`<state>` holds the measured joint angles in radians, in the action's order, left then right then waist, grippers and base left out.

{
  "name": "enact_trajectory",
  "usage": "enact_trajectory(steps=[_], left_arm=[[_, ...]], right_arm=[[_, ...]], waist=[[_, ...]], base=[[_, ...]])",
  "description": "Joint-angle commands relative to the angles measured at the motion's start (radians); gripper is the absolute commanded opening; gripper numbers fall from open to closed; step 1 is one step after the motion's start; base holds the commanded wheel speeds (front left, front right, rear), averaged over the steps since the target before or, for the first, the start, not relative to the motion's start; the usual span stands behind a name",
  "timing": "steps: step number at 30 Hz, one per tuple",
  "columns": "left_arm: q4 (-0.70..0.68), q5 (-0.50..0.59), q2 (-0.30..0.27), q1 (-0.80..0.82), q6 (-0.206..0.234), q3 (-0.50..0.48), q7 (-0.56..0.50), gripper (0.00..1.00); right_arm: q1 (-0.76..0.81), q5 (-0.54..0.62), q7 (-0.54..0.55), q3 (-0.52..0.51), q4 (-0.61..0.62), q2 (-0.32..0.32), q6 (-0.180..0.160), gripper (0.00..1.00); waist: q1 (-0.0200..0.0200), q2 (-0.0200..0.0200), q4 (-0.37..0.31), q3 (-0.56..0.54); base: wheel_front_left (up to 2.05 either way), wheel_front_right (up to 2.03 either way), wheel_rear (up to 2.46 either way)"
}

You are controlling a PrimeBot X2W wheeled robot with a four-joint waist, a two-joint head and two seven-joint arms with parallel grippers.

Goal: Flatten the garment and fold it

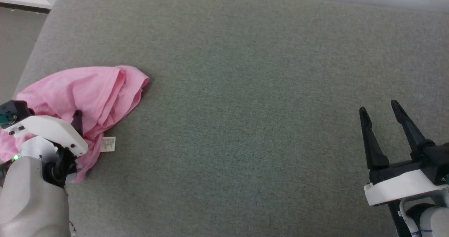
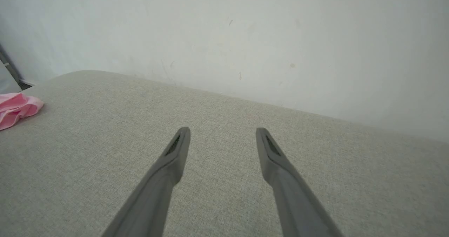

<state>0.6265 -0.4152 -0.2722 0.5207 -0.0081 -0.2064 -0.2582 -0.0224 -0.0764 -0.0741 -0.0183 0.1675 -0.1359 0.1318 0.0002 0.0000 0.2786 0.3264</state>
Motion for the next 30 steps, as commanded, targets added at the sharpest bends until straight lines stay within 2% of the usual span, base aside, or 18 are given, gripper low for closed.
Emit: enact_trajectory(steps=[1,4,5,8,9,13,18,23,30], left_arm=[[0.054,-0.020,-0.017,0.029,-0.005,-0.008,-0.038,1.00],[0.117,-0.030,-0.030,0.047,-0.007,0.002,-0.105,1.00],[0.139,-0.033,-0.034,0.052,-0.010,0.008,-0.136,0.95],[0.187,-0.043,-0.040,0.064,-0.017,0.028,-0.228,0.15],[0.200,-0.047,-0.045,0.068,-0.020,0.031,-0.254,0.00],[0.221,-0.048,-0.075,0.089,-0.025,0.042,-0.277,0.00],[0.161,0.022,-0.125,0.114,0.005,0.070,-0.133,0.00],[0.091,0.095,-0.167,0.158,0.001,0.113,0.036,0.00],[-0.014,0.172,-0.164,0.221,-0.005,0.182,0.238,0.00]], right_arm=[[-0.022,-0.013,-0.014,0.004,-0.001,-0.007,-0.001,1.00],[-0.030,-0.021,-0.023,0.007,-0.008,-0.009,-0.001,1.00],[-0.032,-0.023,-0.026,0.008,-0.011,-0.010,-0.001,1.00],[-0.036,-0.028,-0.036,0.010,-0.021,-0.009,-0.001,1.00],[-0.037,-0.030,-0.039,0.010,-0.025,-0.009,-0.001,1.00],[-0.035,-0.034,-0.050,0.007,-0.036,-0.003,-0.001,1.00],[-0.018,-0.030,-0.058,0.001,-0.050,0.013,-0.001,1.00],[0.006,-0.027,-0.067,-0.001,-0.065,0.039,-0.001,1.00],[0.039,-0.021,-0.071,-0.011,-0.077,0.063,-0.001,1.00]], waist=[[-0.0002,0.0000,-0.040,0.044],[-0.0002,0.0000,-0.044,0.052],[-0.0002,0.0000,-0.045,0.052],[-0.0002,0.0000,-0.044,0.044],[-0.0002,0.0000,-0.044,0.038],[-0.0002,0.0000,-0.037,0.007],[-0.0002,0.0000,-0.026,-0.053],[-0.0002,0.0000,-0.017,-0.121],[-0.0002,0.0000,-0.014,-0.195]], base=[[0.00,0.00,0.00],[0.00,0.00,0.00],[0.00,0.00,0.00],[0.00,0.00,0.00],[0.00,0.00,0.00],[0.00,0.00,0.00],[0.00,0.00,0.00],[0.00,0.00,0.00],[0.00,0.00,0.00]])
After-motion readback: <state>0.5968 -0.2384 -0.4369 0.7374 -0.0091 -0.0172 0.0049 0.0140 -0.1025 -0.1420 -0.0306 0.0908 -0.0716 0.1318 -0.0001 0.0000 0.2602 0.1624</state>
